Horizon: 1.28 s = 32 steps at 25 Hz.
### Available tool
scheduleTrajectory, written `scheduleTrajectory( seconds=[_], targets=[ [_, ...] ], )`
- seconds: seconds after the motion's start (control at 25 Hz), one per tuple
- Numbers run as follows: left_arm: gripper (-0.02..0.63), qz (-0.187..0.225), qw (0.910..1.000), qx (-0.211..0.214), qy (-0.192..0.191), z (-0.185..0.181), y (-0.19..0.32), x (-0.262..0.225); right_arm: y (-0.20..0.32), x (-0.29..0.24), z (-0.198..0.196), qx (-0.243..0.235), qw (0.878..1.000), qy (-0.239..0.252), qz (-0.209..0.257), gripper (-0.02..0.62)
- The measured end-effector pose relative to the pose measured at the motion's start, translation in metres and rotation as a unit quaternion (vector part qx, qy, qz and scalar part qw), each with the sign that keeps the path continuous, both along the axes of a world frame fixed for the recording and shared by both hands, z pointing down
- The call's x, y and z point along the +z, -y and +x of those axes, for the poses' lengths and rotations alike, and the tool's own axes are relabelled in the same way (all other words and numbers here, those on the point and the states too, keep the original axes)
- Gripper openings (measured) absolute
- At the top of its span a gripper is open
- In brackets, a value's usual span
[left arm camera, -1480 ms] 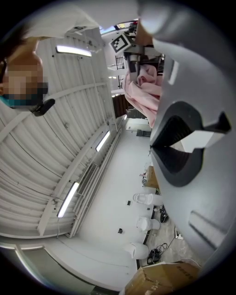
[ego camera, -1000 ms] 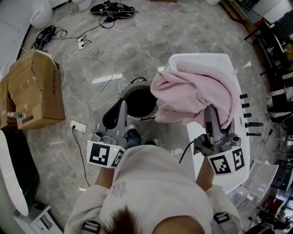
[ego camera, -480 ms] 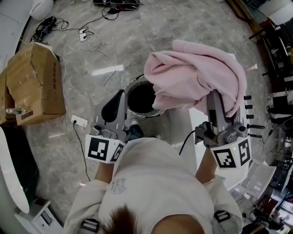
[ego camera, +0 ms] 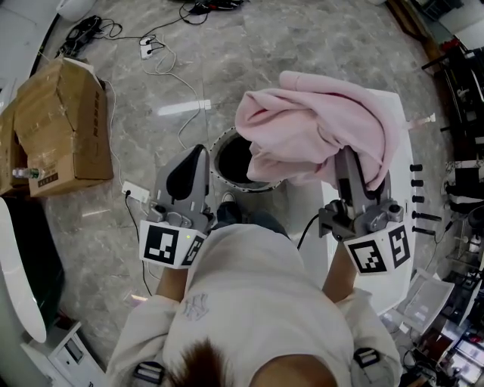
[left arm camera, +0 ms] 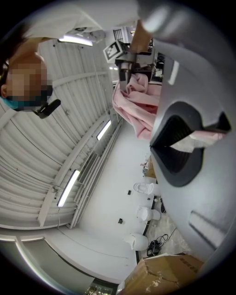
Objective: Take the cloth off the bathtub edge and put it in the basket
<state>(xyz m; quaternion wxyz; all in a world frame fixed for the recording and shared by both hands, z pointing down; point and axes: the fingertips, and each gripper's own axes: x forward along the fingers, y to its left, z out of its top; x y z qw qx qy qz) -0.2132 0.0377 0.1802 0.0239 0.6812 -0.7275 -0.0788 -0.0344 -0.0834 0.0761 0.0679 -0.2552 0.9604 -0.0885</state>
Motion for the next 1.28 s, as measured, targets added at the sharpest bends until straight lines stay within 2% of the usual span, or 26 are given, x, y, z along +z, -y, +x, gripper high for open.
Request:
scheduleTrajectory(
  seconds=[0.36, 1.0, 1.28],
  targets=[
    [0.014, -0.007, 0.9996, -0.026, 0.007, -0.005, -0.006, 0.005, 0.001, 0.011, -0.014, -0.029, 1.0, -0.004, -0.012, 0.143],
    [0.014, -0.017, 0.9931, -0.114, 0.024, -0.032, -0.022, -0.002, 0.017, 0.034, -0.041, -0.097, 0.994, -0.037, -0.025, 0.143],
    [0.014, -0.025, 0.9912, -0.125, 0.036, -0.027, -0.025, -0.004, 0.016, 0.038, -0.042, -0.111, 0.993, -0.04, -0.029, 0.143]
  ],
)
